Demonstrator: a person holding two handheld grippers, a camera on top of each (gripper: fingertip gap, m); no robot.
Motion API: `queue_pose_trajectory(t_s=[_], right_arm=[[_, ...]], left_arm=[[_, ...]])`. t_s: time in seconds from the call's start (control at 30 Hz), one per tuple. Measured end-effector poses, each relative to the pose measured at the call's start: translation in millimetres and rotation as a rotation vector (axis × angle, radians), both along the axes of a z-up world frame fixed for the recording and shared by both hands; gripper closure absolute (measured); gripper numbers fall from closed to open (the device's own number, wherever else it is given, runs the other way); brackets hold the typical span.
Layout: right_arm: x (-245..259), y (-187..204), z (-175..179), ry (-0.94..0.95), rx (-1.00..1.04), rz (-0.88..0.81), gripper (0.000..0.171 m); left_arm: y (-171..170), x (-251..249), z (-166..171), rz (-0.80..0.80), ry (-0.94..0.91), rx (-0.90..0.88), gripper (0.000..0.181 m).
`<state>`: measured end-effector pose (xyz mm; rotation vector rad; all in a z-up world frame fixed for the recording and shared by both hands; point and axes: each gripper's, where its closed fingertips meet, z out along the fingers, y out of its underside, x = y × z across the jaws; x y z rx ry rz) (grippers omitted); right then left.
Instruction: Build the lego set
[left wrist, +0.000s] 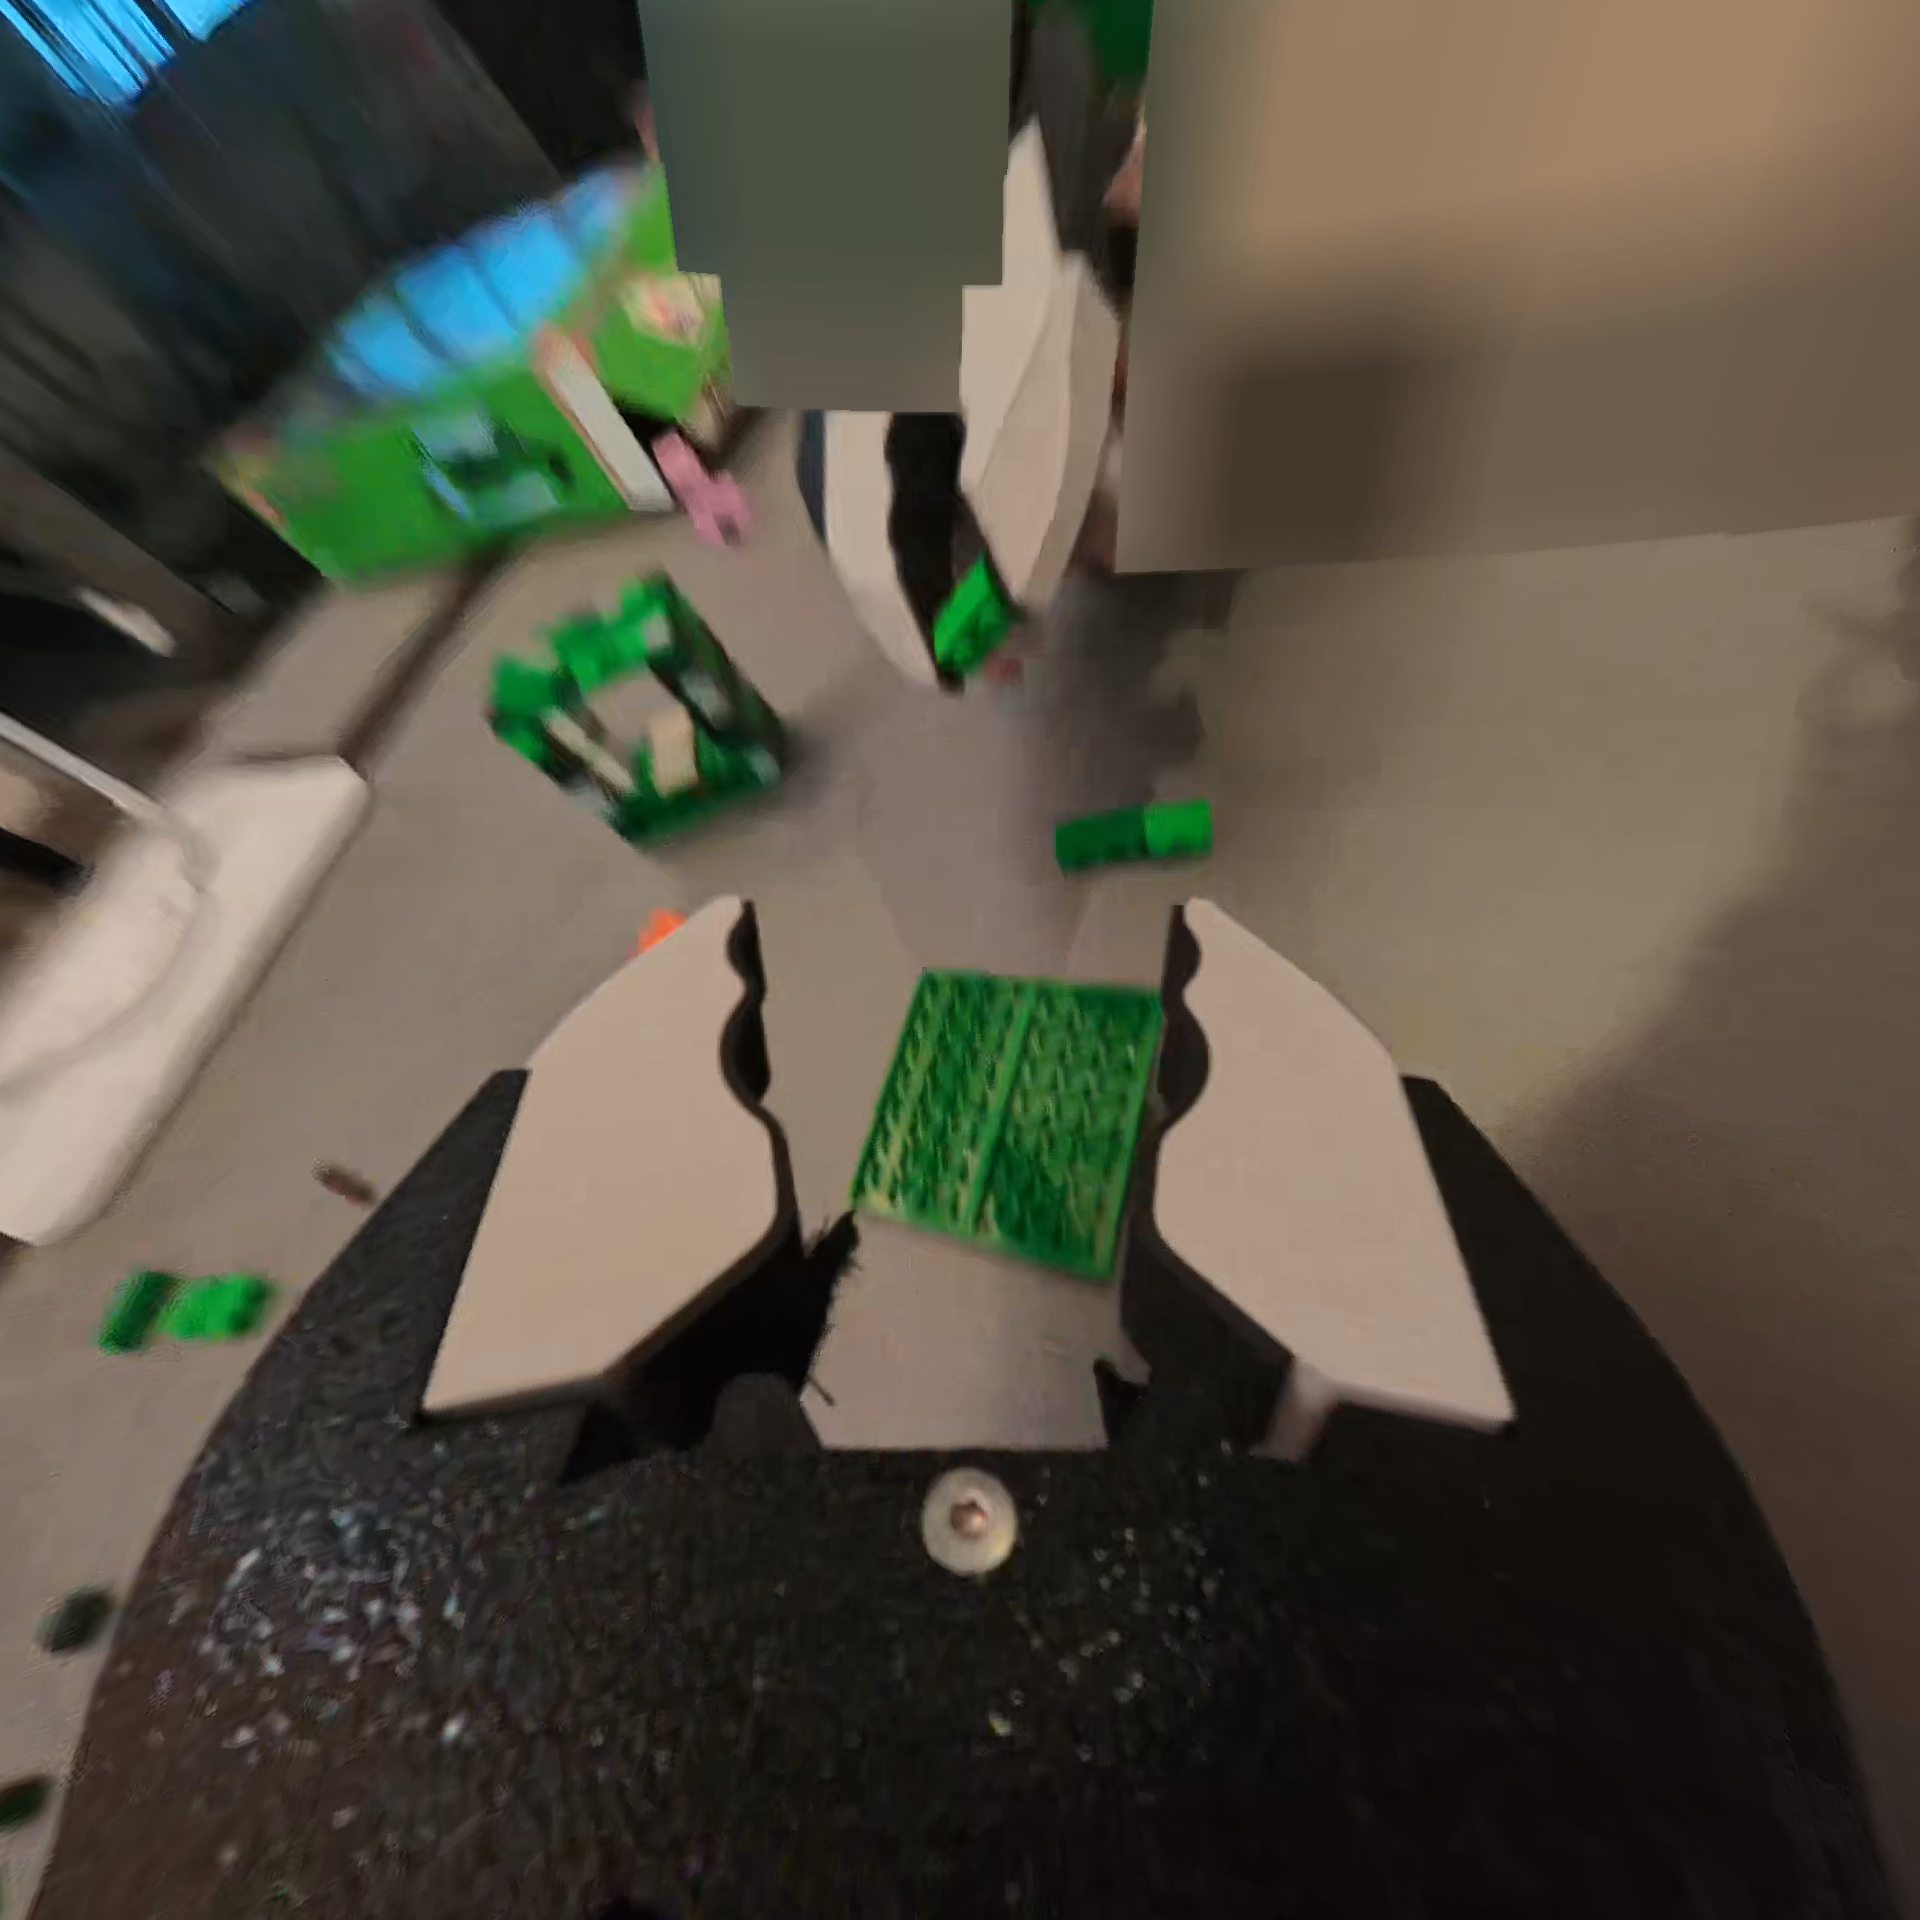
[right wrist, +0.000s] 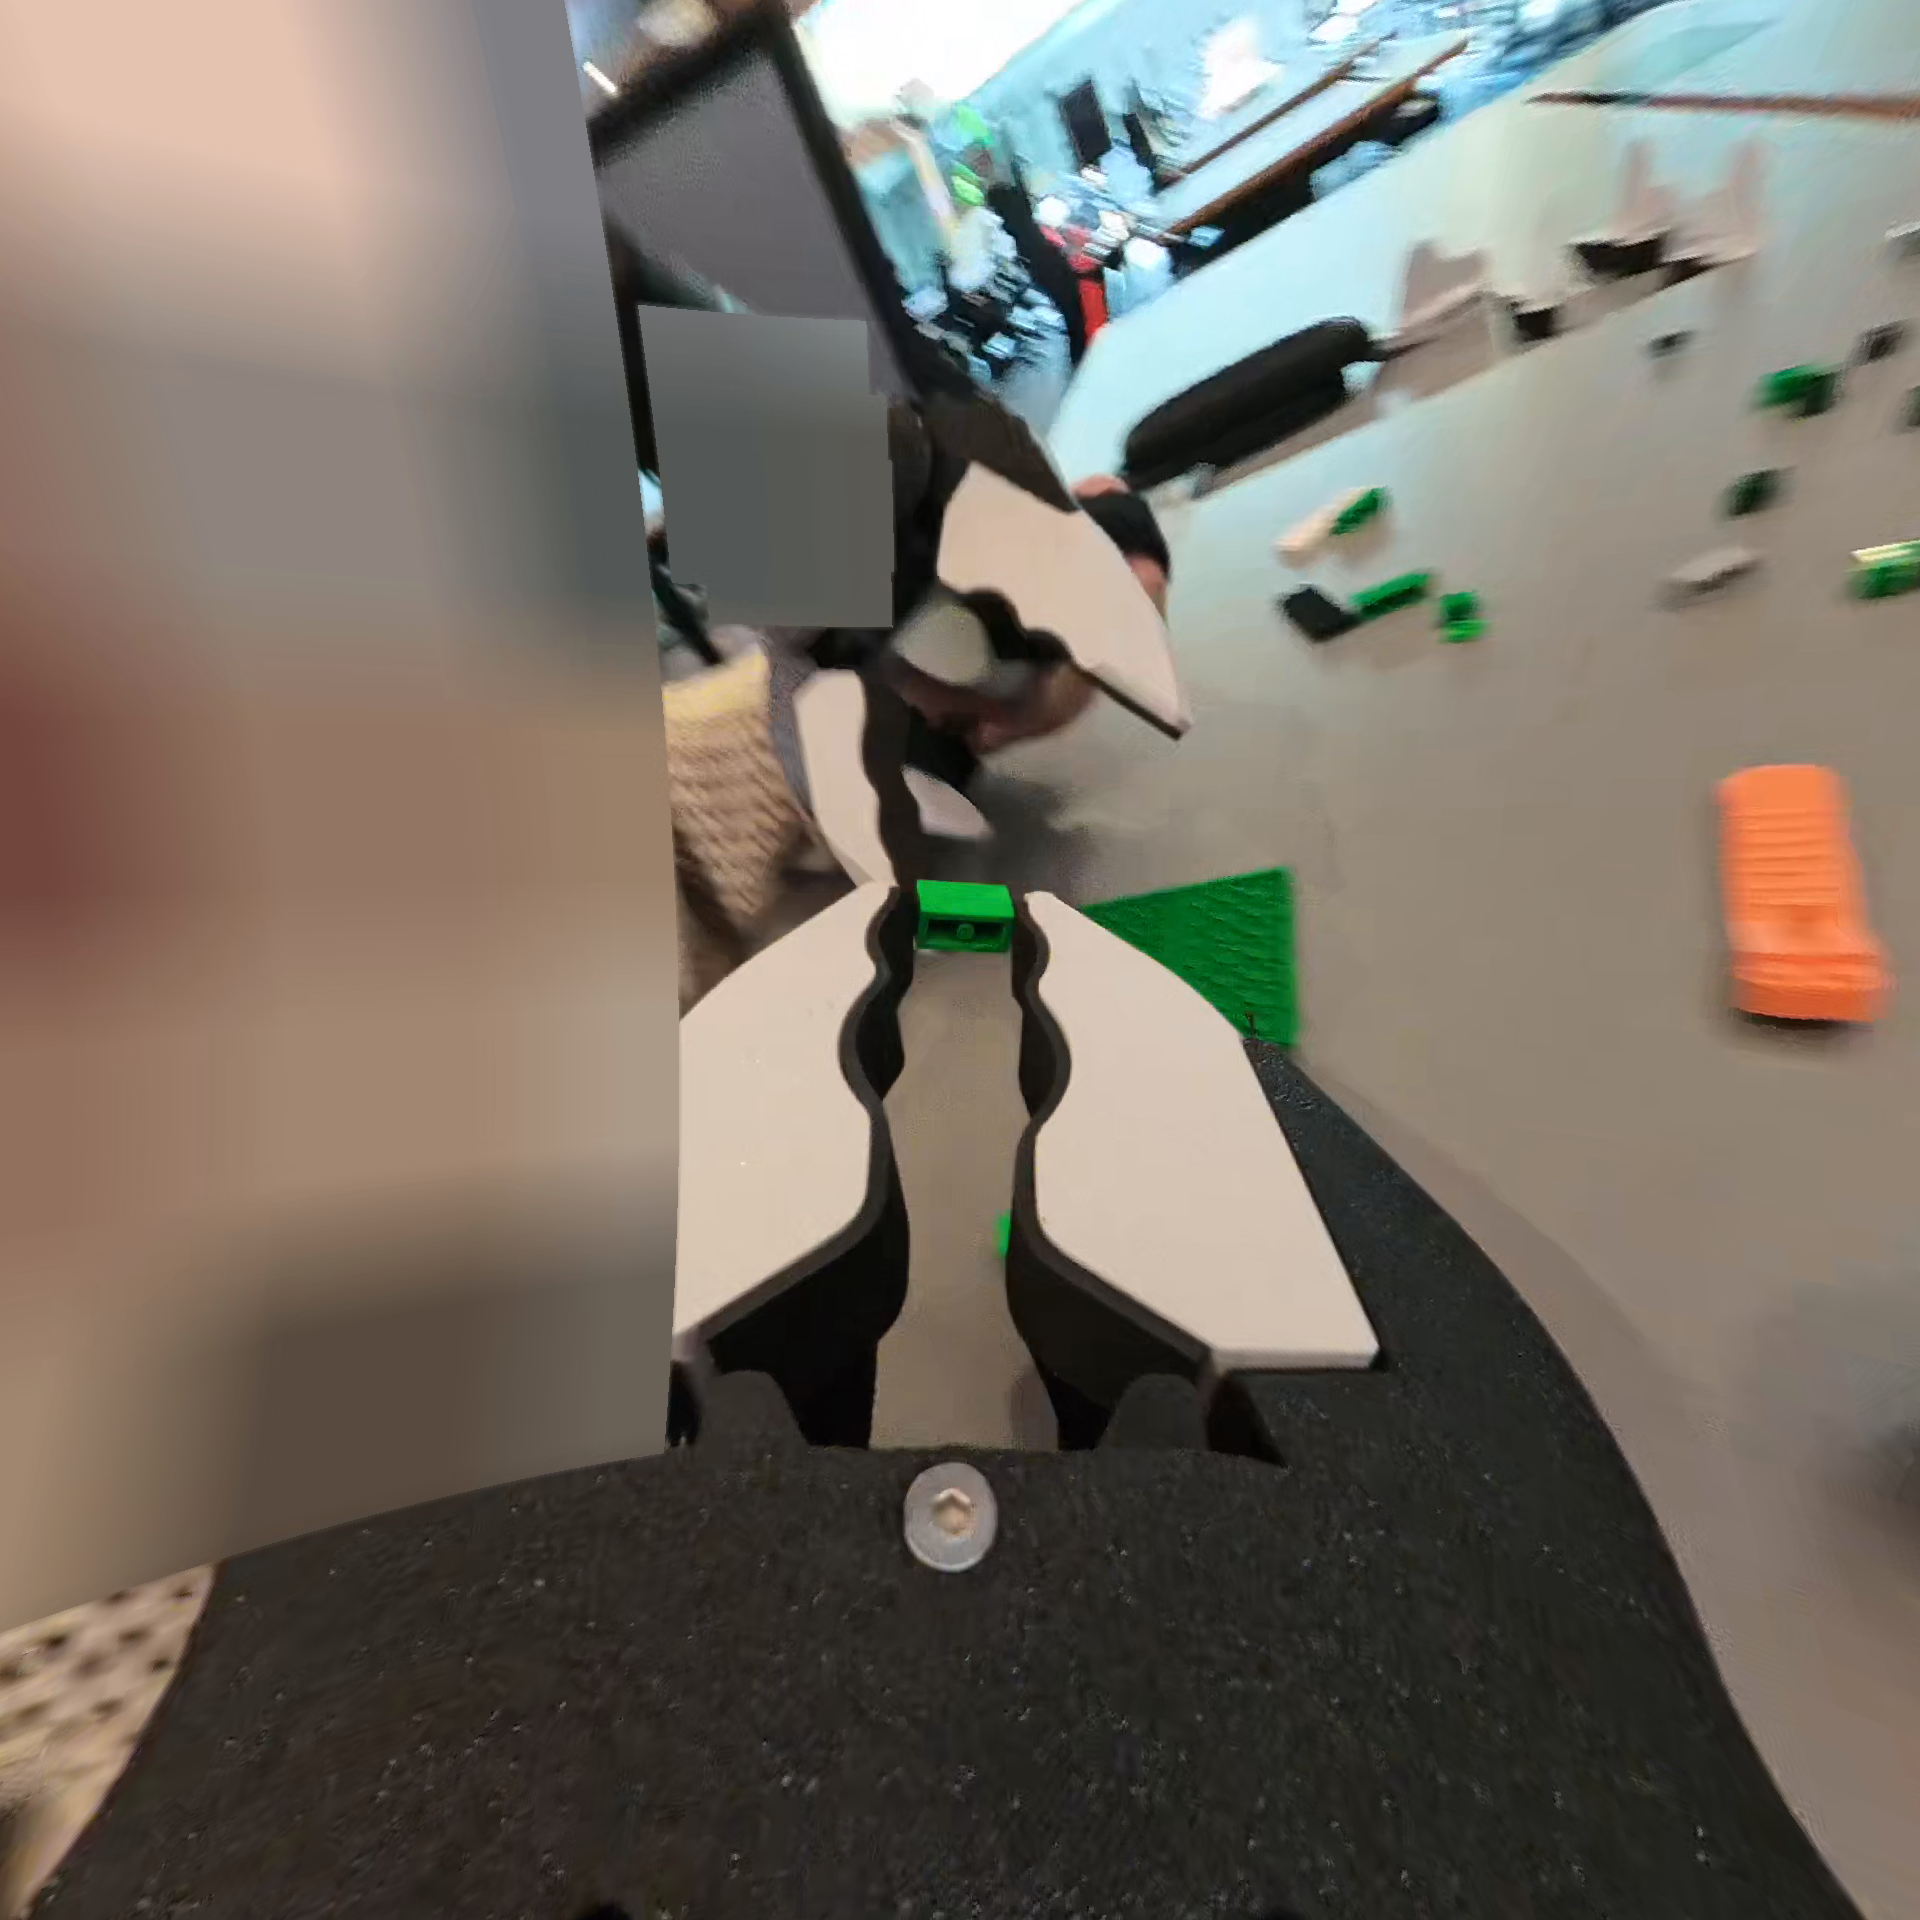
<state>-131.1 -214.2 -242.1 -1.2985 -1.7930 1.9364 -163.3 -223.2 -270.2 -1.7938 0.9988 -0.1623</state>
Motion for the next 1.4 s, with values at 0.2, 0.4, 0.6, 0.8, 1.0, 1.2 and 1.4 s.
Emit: queue_pose_trajectory(t_s=[0.2, 0.4, 0.6, 0.8, 1.0, 1.2, 1.4], right_arm=[[-3, 14, -18, 0.023, 0.264, -0.085, 0.154], [-5, 14, -39, -0.017, 0.541, -0.089, 0.154], [-12, 14, -55, -0.109, 0.871, 0.035, 0.154], [-22, 18, -73, -0.227, 1.056, 0.219, 0.154], [-26, 16, -82, -0.289, 1.094, 0.313, 0.154], [-27, 17, -84, -0.348, 1.129, 0.34, 0.154], [-26, 17, -85, -0.387, 1.124, 0.341, 0.153]], left_arm=[[-12, -26, -57, -0.098, 0.158, -0.43, 0.101], [-10, -22, -63, -0.121, 0.164, -0.544, 0.108], [-10, -13, -63, 0.056, 0.159, -0.585, 0.115], [-11, -1, -62, 0.194, 0.082, -0.56, 0.115], [-9, 1, -62, 0.242, 0.019, -0.517, 0.115], [-9, 1, -62, 0.236, -0.005, -0.498, 0.115], [-8, 1, -62, 0.236, -0.02, -0.481, 0.115]])
